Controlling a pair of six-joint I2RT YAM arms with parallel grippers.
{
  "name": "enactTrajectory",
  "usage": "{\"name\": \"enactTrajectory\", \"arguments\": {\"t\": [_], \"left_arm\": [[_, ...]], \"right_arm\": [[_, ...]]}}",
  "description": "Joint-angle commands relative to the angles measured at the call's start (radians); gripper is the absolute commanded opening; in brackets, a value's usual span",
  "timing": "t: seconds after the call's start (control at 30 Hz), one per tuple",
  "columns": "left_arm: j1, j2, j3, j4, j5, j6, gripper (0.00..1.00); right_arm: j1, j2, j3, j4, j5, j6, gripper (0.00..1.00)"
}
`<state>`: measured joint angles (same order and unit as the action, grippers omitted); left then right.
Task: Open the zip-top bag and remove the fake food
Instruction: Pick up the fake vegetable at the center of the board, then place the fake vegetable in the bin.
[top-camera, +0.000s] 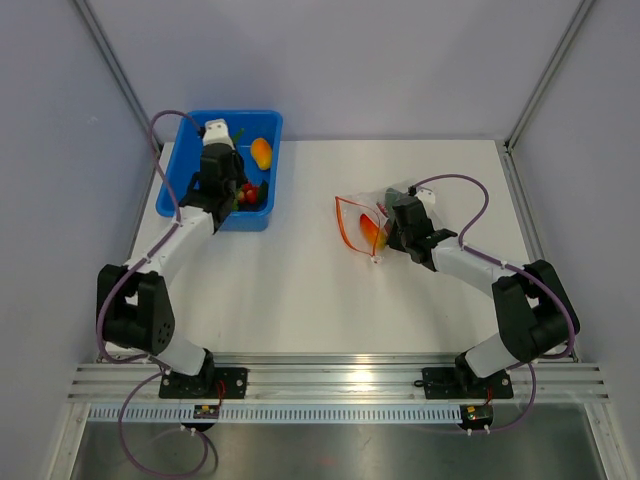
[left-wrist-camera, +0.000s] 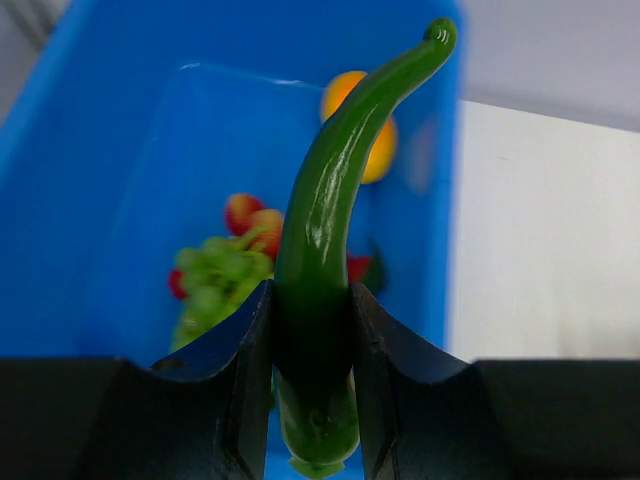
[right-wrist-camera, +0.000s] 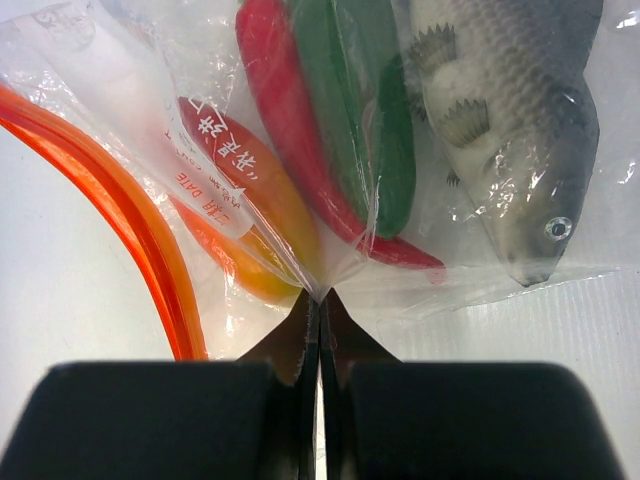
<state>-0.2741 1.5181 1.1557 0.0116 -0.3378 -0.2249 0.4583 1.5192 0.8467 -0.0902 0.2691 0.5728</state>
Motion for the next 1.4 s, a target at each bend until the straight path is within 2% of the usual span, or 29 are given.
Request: {"name": "enactTrajectory", "arguments": {"t": [0.0, 0.13, 0.33, 0.37, 0.43, 0.53, 0.67, 0.77, 0.87, 1.0, 1.03, 1.07, 1.13, 1.23, 1.37], "left_arm": [[0.104, 0.068, 0.096, -0.065, 0.101, -0.128, 0.19], [0.141, 0.161, 0.148, -0.081, 0.106, -0.133, 0.22], [0.159, 0.246, 0.22, -0.139, 0.126, -0.129, 0.32], [0.159, 0.244, 0.219, -0.128, 0.128, -0.126, 0.36], [0.159, 0.234, 0.207, -0.119, 0.125, -0.12, 0.51], [0.159, 0.203, 0.171, -0.082, 0.128, -0.108, 0.67], [0.159, 0.142, 0.112, -0.016, 0.157, -0.09, 0.75], [0.139, 0.039, 0.014, 0.078, 0.21, -0.035, 0.75], [0.052, -0.086, -0.097, 0.172, 0.243, 0.129, 0.75], [-0.105, -0.194, -0.2, 0.225, 0.443, 0.329, 0.77], [-0.135, -0.2, -0.208, 0.223, 0.453, 0.358, 0.77], [-0.189, -0.199, -0.212, 0.219, 0.453, 0.381, 0.78], [-0.229, -0.178, -0.206, 0.202, 0.439, 0.435, 0.78], [-0.252, -0.1, -0.16, 0.156, 0.448, 0.466, 0.78], [-0.254, 0.034, -0.09, 0.088, 0.479, 0.475, 0.79]], "right_arm": [[0.008, -0.025, 0.017, 0.03, -0.004, -0.017, 0.0], [0.006, -0.031, 0.015, 0.03, -0.004, -0.019, 0.0], [0.006, -0.027, 0.015, 0.03, -0.005, -0.021, 0.0], [0.008, -0.025, 0.015, 0.033, -0.005, -0.021, 0.0], [0.006, -0.022, 0.017, 0.032, -0.005, -0.017, 0.0], [0.008, -0.022, 0.017, 0.03, -0.007, -0.021, 0.0], [0.008, -0.025, 0.014, 0.033, -0.011, -0.022, 0.0], [0.008, -0.034, 0.011, 0.043, -0.027, -0.027, 0.0], [0.01, -0.037, 0.006, 0.046, -0.041, -0.036, 0.0], [0.008, -0.034, 0.0, 0.07, -0.088, -0.053, 0.0], [0.01, -0.03, 0.002, 0.073, -0.099, -0.056, 0.0], [0.01, -0.028, 0.005, 0.075, -0.108, -0.062, 0.0], [0.01, -0.021, 0.005, 0.079, -0.143, -0.064, 0.0], [0.013, -0.014, -0.001, 0.142, -0.203, -0.068, 0.0], [0.022, -0.028, -0.011, 0.155, -0.211, -0.071, 0.0]]}}
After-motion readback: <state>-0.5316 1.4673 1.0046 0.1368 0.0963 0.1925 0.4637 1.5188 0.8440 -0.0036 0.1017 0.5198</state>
